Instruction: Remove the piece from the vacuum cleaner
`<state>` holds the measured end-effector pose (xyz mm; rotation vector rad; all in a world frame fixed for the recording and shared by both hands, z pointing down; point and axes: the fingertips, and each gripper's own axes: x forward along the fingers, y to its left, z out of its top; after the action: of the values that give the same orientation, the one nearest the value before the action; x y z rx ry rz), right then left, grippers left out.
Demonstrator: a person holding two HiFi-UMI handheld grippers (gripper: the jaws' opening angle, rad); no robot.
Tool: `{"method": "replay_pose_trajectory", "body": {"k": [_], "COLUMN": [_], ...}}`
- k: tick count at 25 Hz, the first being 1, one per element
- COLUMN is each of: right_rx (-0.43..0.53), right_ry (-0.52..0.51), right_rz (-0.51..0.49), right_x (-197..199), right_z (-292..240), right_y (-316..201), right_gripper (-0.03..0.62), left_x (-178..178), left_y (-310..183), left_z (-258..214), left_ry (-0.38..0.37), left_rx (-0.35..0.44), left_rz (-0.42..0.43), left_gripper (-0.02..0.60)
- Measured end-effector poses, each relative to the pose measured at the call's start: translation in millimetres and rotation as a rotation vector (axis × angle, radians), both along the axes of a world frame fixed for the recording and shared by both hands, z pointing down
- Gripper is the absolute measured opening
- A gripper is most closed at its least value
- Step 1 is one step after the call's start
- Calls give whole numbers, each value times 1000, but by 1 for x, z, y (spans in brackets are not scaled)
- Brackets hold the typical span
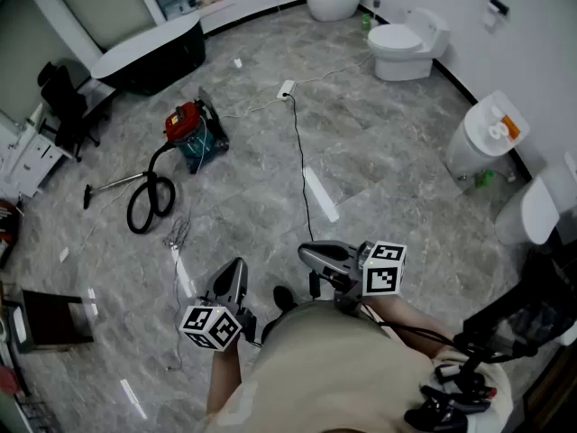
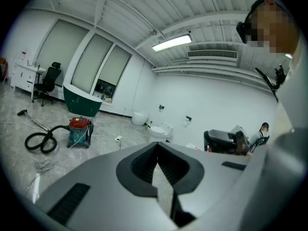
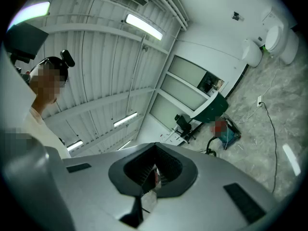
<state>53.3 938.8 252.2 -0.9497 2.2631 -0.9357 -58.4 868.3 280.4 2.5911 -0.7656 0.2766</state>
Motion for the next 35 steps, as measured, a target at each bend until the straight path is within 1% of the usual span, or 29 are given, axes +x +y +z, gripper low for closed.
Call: {"method": "replay_pose_trajectory", "body": {"k": [2,4,7,9,13,15,20,24,28,32,35], "right_rx": [-14,-30,-57,-68,-71,-83,-102,-121,-138,-151,-142], "right_ry": [39,64,63,62,76,81,91,83,86,67,68], "right_rz": [-14,-23,-9,6,35,51,84,83,43,9,-30], "right_x": [11,16,14,10,30,32,-1,-11,-30,-49,-70], "right_z": [5,8,11,12,9,6,13,16,-6,15,12], "right_y": [1,-3,-11,-14,-16,-24,-53,-65,-74,-90,-108], "right_gripper": [3,3,3,3,3,3,3,3,5,5,5], "left_x": [7,11,12,12,33,34,1,-18,-44,-66,-82], "left_y": [3,3,-2,-8,-18,-29,-58,-74,-83,-91,-98], "left_z": [6,9,11,12,10,9,19,27,7,40,38], "left_ry": [44,51,0,-16,0,5,10,-26,13,-28,-27], "left_rx": [-41,-44,0,16,7,-3,-14,-43,-82,-100,-100], "left_rz": [-40,-59,-25,4,27,38,71,34,4,-23,-27], "left_gripper": [3,3,3,3,3,3,3,3,3,3,3]}}
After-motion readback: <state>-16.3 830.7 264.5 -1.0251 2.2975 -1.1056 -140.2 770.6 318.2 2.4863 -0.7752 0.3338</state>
